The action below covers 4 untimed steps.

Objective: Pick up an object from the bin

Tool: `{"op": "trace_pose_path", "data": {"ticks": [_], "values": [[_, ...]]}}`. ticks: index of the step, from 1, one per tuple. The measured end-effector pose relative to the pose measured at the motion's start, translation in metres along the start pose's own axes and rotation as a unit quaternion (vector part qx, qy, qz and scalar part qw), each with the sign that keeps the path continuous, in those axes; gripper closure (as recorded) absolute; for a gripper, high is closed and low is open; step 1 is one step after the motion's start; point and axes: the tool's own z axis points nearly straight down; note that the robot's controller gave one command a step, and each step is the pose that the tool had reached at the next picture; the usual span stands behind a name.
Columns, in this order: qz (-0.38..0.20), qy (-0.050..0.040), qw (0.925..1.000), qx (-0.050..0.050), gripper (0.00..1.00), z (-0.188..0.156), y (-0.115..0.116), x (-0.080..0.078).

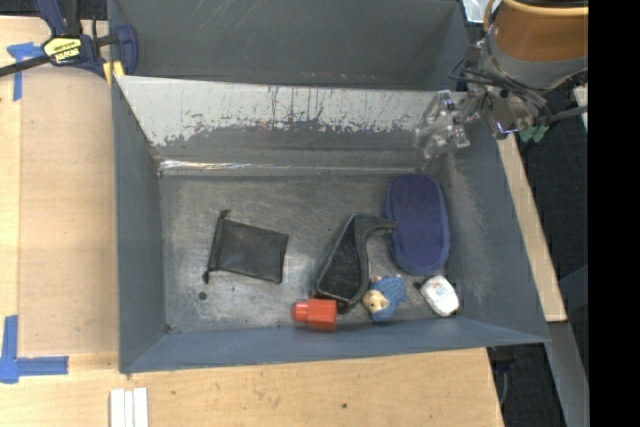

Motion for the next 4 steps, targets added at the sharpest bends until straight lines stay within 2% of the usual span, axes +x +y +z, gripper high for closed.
{"op": "trace_pose_path", "data": {"ticks": [1, 2, 3, 4], "values": [[0.000, 0.0046, 1.0000, -0.002, 0.00, 0.006, 0.001, 0.002], [-0.203, 0.0069, 0.9792, -0.005, 0.00, 0.104, 0.046, 0.007], [-0.343, -0.0035, 0.9393, -0.007, 0.00, 0.157, -0.014, 0.058], [-0.345, -0.0005, 0.9386, -0.006, 1.00, 0.155, -0.015, 0.059]]}}
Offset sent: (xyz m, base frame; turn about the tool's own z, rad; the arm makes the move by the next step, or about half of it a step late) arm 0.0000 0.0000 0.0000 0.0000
